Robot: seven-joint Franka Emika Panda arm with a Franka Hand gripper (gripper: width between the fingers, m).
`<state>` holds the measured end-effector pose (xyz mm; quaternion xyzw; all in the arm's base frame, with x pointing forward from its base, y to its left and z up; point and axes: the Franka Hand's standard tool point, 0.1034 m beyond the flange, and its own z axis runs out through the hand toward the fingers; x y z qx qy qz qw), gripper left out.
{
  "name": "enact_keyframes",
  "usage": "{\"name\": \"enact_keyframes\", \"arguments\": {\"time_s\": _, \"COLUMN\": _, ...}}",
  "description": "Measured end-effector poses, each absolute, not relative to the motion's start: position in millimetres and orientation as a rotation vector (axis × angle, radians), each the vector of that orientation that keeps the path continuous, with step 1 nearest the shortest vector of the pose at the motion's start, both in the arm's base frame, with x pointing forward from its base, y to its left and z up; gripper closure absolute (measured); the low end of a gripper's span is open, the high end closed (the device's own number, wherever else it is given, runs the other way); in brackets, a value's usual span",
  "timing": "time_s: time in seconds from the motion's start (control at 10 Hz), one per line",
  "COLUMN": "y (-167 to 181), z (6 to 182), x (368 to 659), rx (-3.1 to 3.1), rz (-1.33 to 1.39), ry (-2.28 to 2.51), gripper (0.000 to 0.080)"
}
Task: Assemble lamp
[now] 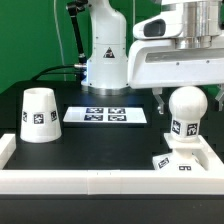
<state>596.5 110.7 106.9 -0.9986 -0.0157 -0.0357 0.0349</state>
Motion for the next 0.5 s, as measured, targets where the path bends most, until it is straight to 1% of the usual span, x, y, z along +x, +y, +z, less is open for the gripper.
{"name": "enact_keyframes", "arguments": {"time_s": 0.1, "y": 109.9, "z": 107.2, "x": 597.1, "rx": -3.07, "rz": -0.118, "ry": -0.172, "gripper": 0.0101}}
{"name": "enact_keyframes", "arguments": {"time_s": 0.3, "y": 108.1, "z": 110.5, "x": 601.6, "rx": -3.045, "rz": -0.161, "ry": -0.564, "gripper": 0.0101}}
{"name": "enact_keyframes", "arguments": {"time_s": 0.5, "y": 108.4, "z": 114.4, "x": 603.2, "rx": -3.016, "rz": -0.174, "ry": -0.752, "gripper": 0.0101}}
